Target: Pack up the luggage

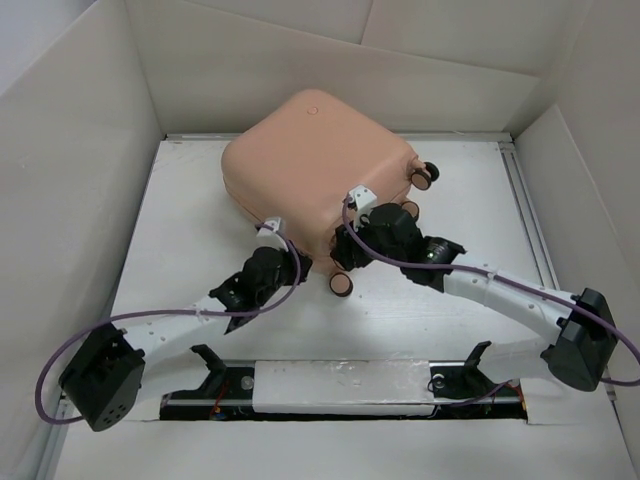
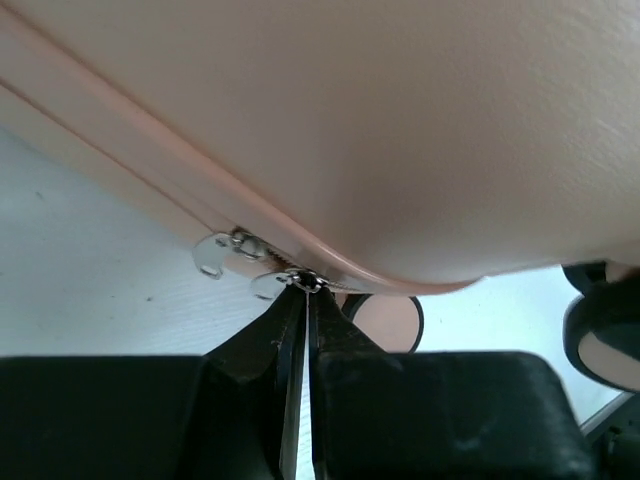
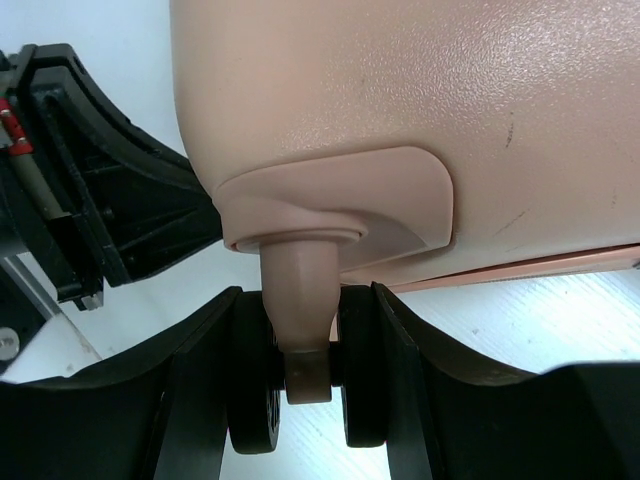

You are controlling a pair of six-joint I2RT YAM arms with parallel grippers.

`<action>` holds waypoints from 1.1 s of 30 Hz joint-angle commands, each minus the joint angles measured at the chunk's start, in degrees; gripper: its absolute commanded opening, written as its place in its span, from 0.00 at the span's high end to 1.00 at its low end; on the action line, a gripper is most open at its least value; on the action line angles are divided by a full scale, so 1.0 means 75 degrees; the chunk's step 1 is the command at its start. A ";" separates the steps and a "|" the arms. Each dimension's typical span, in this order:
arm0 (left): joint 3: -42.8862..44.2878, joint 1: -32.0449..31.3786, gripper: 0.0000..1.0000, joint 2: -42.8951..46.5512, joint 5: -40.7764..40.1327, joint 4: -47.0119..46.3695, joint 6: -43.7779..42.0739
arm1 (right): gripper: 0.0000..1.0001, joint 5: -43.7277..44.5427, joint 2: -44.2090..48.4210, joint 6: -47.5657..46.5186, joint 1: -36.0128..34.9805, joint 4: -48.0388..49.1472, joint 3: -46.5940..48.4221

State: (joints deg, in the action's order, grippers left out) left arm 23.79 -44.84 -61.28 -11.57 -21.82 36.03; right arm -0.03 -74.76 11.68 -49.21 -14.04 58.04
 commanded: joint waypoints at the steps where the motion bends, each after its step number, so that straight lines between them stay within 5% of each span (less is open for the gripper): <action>1: 0.0601 0.1298 1.00 -0.0371 -0.0581 -0.0008 0.0083 | 1.00 -0.0125 0.0113 0.0399 -0.0107 0.0044 -0.0238; 7: 0.0333 0.2147 1.00 0.0129 -0.0273 0.0448 0.0247 | 1.00 -0.0125 0.0113 0.0470 -0.0107 0.0044 -0.0239; 12: 0.0179 0.2031 0.92 0.2082 0.0113 0.1185 0.0317 | 0.98 -0.0288 -0.0040 0.0470 -0.0259 0.0231 -0.0016; 14: 0.0179 0.1831 0.77 0.2788 0.0184 0.1827 0.0399 | 0.84 -0.0370 -0.0040 0.0470 -0.0492 0.0348 0.0229; 16: 0.0284 0.1760 0.53 0.3761 0.0184 0.2333 0.0469 | 0.55 -0.0371 -0.0040 0.0470 -0.0680 0.0349 0.0732; 18: 0.0483 0.1760 0.43 0.4324 0.0184 0.3095 0.0469 | 0.41 0.0199 -0.0040 0.0470 -0.1124 0.0034 0.1490; 19: 0.0577 0.1760 0.38 0.4825 0.0288 0.3329 0.0469 | 0.00 0.0401 0.0065 0.0470 -0.1277 -0.0234 0.1728; 20: 0.0787 0.1760 0.02 0.5027 0.0382 0.3552 0.0469 | 0.00 0.0635 0.0159 0.0470 -0.1592 -0.0376 0.1950; 26: 0.1900 0.1760 0.00 0.5498 0.0875 0.4877 0.0329 | 0.00 0.3155 0.2051 0.0470 -0.2882 -0.1244 0.2434; 33: 0.2126 0.1760 0.00 0.6012 0.1215 0.5136 0.0515 | 0.00 0.4245 0.5554 0.0926 -0.3329 -0.1723 0.0608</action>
State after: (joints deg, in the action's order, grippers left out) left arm 39.42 -31.51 -18.50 -4.71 14.46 39.46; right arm 24.25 -40.21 16.23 -74.02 -21.87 68.27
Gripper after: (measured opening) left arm 0.997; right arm 0.999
